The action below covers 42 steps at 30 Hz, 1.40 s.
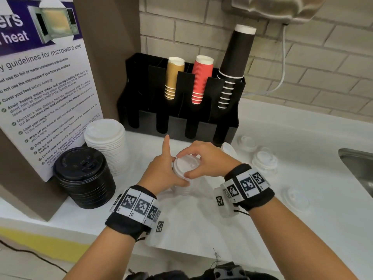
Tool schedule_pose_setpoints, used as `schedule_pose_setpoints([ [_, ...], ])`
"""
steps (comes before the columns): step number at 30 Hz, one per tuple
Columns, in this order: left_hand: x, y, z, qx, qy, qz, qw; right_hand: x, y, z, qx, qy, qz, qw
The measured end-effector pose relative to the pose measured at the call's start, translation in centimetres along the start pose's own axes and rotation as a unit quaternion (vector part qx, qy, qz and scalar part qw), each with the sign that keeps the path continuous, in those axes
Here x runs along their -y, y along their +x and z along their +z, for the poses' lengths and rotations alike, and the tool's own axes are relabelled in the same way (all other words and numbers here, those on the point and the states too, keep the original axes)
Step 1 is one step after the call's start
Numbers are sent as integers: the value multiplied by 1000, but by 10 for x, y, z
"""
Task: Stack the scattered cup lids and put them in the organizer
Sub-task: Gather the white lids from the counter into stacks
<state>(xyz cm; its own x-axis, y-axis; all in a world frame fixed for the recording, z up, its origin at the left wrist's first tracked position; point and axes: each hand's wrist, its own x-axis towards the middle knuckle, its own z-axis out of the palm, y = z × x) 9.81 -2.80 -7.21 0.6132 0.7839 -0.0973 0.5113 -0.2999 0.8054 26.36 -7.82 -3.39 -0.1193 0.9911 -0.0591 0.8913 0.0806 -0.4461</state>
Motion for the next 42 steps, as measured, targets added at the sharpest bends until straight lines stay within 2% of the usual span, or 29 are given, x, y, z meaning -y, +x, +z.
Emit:
schedule_pose_setpoints([
  [6, 4, 1, 2, 6, 0, 8, 1000, 4, 4, 6, 3, -32, 3, 999],
  [9, 2, 0, 3, -1, 7, 21, 1000, -3, 3, 2, 19, 12, 4, 1000],
  [12, 0, 2, 2, -5, 24, 20, 999, -25, 7, -13, -19, 124, 56, 991],
  [14, 0, 4, 3, -7, 31, 18, 999, -42, 17, -18, -48, 103, 104, 988],
  [15, -1, 4, 3, -7, 32, 16, 999, -49, 25, -18, -31, 63, 120, 990],
  [17, -1, 5, 2, -4, 35, 12, 999, -55, 41, -12, 56, -40, 125, 990],
  [19, -2, 5, 2, -2, 38, 10, 999, -55, 55, -1, 127, -125, 117, 977],
  [23, -1, 5, 2, -1, 36, 6, 999, -57, 72, 12, 153, -156, 111, 969],
  [25, 0, 5, 1, 1, 33, 6, 999, -63, 71, 13, 132, -142, 107, 975],
  [28, 1, 5, 1, 4, 27, 8, 1000, -70, 60, 0, 46, 13, 112, 993],
  [31, 1, 7, 2, 2, 23, 13, 1000, -68, 40, -21, -60, 170, 135, 974],
  [33, -2, 10, 5, 1, 23, 22, 999, -61, 23, -27, -109, 234, 138, 956],
  [38, -9, 17, 13, -1, 27, 39, 999, -39, -26, -11, -175, 246, 98, 948],
  [42, -11, 17, 15, -4, 27, 48, 998, -30, -38, 11, -200, 220, 95, 950],
])
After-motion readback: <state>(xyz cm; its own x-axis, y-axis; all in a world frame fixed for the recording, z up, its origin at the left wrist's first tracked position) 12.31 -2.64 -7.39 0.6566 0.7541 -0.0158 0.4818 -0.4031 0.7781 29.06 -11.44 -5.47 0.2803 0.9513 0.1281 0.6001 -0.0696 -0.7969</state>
